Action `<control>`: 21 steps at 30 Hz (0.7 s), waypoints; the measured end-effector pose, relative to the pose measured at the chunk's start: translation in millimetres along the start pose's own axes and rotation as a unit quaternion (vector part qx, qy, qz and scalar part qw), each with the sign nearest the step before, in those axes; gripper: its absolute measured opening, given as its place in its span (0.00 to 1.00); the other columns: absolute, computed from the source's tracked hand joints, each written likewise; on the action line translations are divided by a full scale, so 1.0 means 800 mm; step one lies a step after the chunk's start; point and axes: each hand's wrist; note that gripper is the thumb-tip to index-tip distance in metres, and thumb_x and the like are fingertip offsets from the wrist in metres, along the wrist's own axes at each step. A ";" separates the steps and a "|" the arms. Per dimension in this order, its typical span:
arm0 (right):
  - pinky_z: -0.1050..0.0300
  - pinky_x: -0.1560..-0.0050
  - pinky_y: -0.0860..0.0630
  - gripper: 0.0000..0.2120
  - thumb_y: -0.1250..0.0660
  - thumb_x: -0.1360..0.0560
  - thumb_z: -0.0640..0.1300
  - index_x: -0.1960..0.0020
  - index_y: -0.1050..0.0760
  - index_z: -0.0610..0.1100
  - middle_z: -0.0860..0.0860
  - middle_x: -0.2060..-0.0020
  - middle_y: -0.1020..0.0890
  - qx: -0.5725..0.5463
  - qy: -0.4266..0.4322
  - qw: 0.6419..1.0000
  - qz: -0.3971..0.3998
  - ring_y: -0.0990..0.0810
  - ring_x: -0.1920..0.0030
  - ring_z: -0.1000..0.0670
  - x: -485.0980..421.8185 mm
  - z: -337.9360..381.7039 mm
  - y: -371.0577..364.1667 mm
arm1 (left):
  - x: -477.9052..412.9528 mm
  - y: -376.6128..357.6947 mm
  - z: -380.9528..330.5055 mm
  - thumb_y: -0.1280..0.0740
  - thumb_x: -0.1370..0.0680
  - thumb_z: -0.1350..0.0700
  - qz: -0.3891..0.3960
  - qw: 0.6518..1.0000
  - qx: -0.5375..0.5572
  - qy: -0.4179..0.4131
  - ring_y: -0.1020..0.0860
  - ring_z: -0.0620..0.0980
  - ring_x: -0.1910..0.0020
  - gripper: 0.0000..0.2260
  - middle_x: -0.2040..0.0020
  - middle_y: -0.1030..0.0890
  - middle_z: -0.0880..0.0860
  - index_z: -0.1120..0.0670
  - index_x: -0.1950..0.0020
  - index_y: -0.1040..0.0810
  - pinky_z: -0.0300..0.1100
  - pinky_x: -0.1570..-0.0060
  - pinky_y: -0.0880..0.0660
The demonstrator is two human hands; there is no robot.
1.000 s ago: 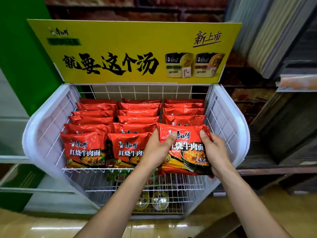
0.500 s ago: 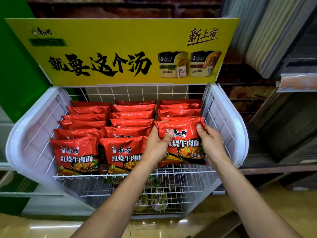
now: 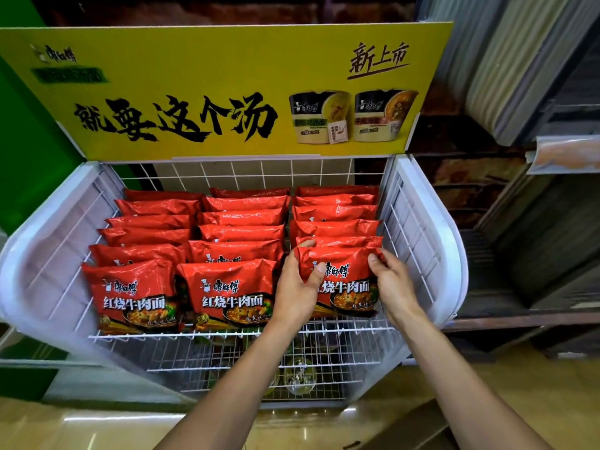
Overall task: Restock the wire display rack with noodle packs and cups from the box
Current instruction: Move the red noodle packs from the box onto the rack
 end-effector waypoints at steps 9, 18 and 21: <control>0.39 0.38 0.23 0.13 0.33 0.20 0.49 0.40 0.33 0.60 0.52 0.39 0.24 0.084 0.062 0.994 -0.030 0.22 0.39 0.47 0.008 -0.024 0.008 | 0.014 0.001 0.019 0.24 0.25 0.47 0.042 0.998 0.026 0.048 0.32 0.51 0.26 0.46 0.22 0.38 0.48 0.30 0.23 0.57 0.57 0.27 0.33; 0.38 0.33 0.26 0.29 0.33 0.23 0.61 0.26 0.39 0.61 0.53 0.33 0.24 0.010 -0.035 0.998 0.059 0.23 0.36 0.50 -0.001 -0.031 0.007 | -0.012 0.002 0.022 0.23 0.30 0.41 0.095 0.982 0.093 0.138 0.26 0.44 0.34 0.35 0.36 0.23 0.41 0.40 0.28 0.37 0.38 0.39 0.32; 0.37 0.32 0.27 0.37 0.31 0.28 0.67 0.24 0.38 0.59 0.52 0.31 0.24 -0.002 -0.052 0.997 0.064 0.24 0.34 0.48 -0.006 -0.036 0.006 | -0.014 -0.002 0.023 0.23 0.29 0.42 0.104 0.980 0.106 0.136 0.25 0.41 0.36 0.31 0.36 0.22 0.42 0.38 0.32 0.35 0.38 0.39 0.31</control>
Point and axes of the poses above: each hand's wrist, its own x-axis away from the middle knuckle, its own y-axis out of the back of the hand, z = x × y
